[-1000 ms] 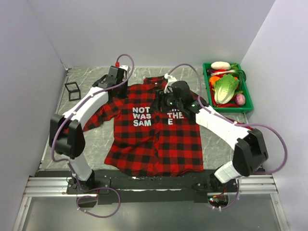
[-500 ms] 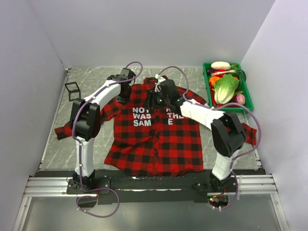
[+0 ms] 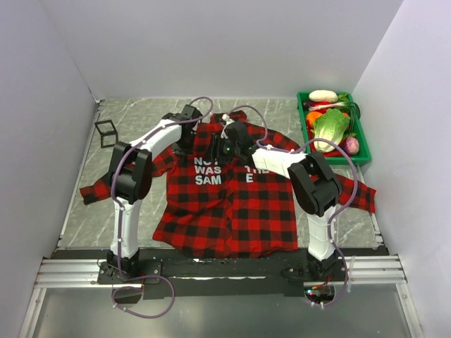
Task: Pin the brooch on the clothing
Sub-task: Adjust the brooch.
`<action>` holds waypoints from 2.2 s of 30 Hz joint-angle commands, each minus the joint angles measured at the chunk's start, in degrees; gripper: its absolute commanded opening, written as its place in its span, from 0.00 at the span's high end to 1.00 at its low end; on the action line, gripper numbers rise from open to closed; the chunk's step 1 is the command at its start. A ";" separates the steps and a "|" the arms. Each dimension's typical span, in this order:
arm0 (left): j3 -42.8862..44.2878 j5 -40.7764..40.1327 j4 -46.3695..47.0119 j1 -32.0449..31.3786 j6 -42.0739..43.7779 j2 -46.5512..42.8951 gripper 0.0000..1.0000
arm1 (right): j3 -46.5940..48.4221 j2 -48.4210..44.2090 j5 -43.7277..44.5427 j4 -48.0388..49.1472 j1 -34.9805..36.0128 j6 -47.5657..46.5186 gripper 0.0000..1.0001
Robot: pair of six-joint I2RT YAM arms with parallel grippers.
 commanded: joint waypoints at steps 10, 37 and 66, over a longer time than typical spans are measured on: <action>5.54 -4.14 -5.57 -2.46 -1.95 5.89 0.91 | 2.97 3.75 1.35 3.94 0.87 1.42 0.44; -5.37 50.68 2.88 0.44 5.25 -11.07 0.99 | -11.96 -27.24 7.15 -8.45 0.79 -18.16 0.50; -7.56 68.11 3.93 1.67 5.79 -14.59 0.97 | -4.86 -26.39 9.86 -16.89 6.94 -38.04 0.60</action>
